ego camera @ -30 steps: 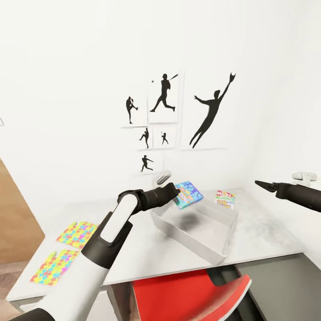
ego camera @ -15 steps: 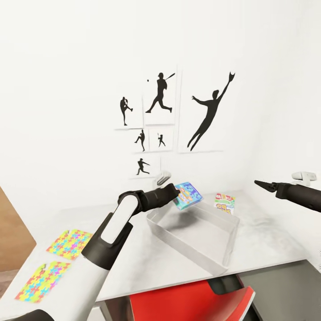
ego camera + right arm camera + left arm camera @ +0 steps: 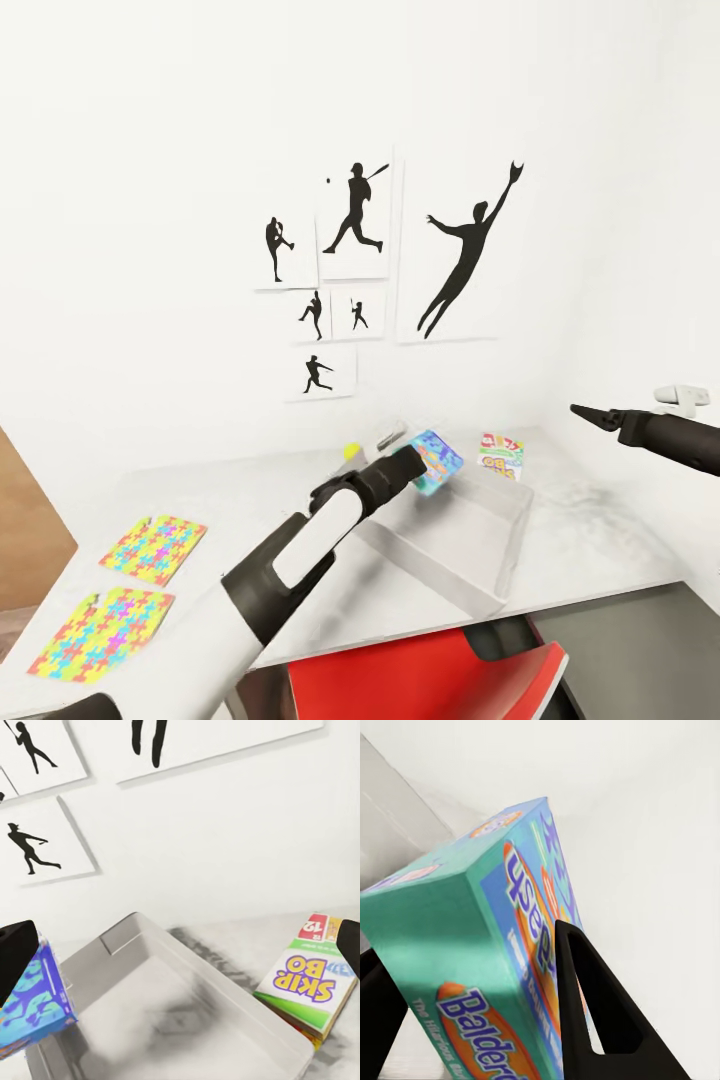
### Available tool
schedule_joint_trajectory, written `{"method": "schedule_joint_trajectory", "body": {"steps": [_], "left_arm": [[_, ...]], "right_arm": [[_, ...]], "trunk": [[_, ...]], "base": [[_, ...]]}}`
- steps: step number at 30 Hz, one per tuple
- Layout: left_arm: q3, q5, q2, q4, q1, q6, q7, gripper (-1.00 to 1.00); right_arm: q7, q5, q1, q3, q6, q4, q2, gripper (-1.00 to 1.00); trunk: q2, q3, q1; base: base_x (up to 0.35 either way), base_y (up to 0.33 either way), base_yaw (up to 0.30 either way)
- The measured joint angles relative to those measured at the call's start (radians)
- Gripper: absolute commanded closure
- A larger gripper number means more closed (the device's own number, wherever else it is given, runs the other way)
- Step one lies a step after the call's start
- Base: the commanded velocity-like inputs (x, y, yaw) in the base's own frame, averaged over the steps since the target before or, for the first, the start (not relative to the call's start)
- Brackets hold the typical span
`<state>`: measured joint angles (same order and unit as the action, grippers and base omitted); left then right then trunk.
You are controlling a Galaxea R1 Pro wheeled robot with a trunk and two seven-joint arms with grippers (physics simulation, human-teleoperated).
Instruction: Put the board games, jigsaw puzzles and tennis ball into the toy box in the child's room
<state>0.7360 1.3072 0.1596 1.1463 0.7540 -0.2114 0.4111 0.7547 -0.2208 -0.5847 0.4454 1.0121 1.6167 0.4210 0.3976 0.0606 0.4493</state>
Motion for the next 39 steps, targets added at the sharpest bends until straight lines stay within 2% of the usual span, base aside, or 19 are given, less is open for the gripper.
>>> {"method": "schedule_joint_trajectory", "body": {"steps": [2,6,8,9,12,14,18,21,26,34,39], "left_arm": [[0.026,0.005,0.003,-0.082,0.000,0.028,-0.053,1.00],[0.031,0.014,0.005,-0.124,0.001,0.031,-0.084,1.00],[0.030,0.059,0.003,-0.150,0.004,0.028,-0.101,1.00],[0.029,0.087,0.002,-0.177,0.008,0.024,-0.139,1.00],[0.025,0.107,-0.001,-0.219,0.020,0.006,-0.198,1.00],[0.023,0.109,0.000,-0.231,0.024,0.004,-0.214,1.00],[0.021,0.104,-0.002,-0.243,0.031,0.015,-0.228,1.00],[0.020,0.107,0.002,-0.300,0.068,0.056,-0.232,1.00],[0.020,0.113,0.004,-0.363,0.081,0.089,-0.227,1.00],[0.020,0.120,0.007,-0.393,0.086,0.112,-0.221,1.00],[0.020,0.125,0.011,-0.456,0.085,0.127,-0.231,1.00]], "right_arm": [[0.000,0.000,0.000,0.000,0.000,0.000,-0.002,-1.00],[0.000,0.000,0.000,0.000,0.000,0.000,-0.003,-1.00],[0.000,0.000,0.000,0.000,0.000,0.000,-0.003,-1.00],[0.000,0.000,0.000,-0.001,0.000,0.000,-0.003,-1.00],[0.000,0.000,0.000,-0.001,0.000,0.000,-0.002,-1.00],[0.000,0.000,0.000,-0.001,0.000,0.000,-0.001,-1.00],[0.000,0.000,0.000,-0.001,0.001,0.000,0.000,-1.00],[0.000,0.000,-0.001,-0.001,0.001,0.000,0.000,-1.00],[0.000,0.000,-0.001,0.000,0.001,0.000,0.002,-1.00],[0.000,0.000,0.000,0.000,0.001,0.000,0.001,-1.00],[0.000,0.000,-0.001,0.000,0.001,0.000,0.002,-1.00]], "trunk": [[0.000,0.000,0.000],[0.000,0.000,0.000],[0.000,0.000,0.000],[0.000,0.000,0.000],[0.000,0.000,0.000],[0.000,0.000,0.000],[0.000,0.000,0.000],[0.000,0.000,0.000],[0.000,0.000,0.000],[0.000,0.000,0.000],[0.000,0.006,0.000]], "base": [[0.000,0.000,-0.161],[0.000,0.000,-0.252],[0.000,0.000,-0.286],[0.000,0.000,-0.290],[0.000,0.000,-0.292],[0.000,0.000,-0.293],[0.000,0.000,-0.293],[0.000,0.000,-0.294],[0.000,0.000,-0.276],[0.000,0.000,-0.060],[0.000,0.000,-0.003]]}}
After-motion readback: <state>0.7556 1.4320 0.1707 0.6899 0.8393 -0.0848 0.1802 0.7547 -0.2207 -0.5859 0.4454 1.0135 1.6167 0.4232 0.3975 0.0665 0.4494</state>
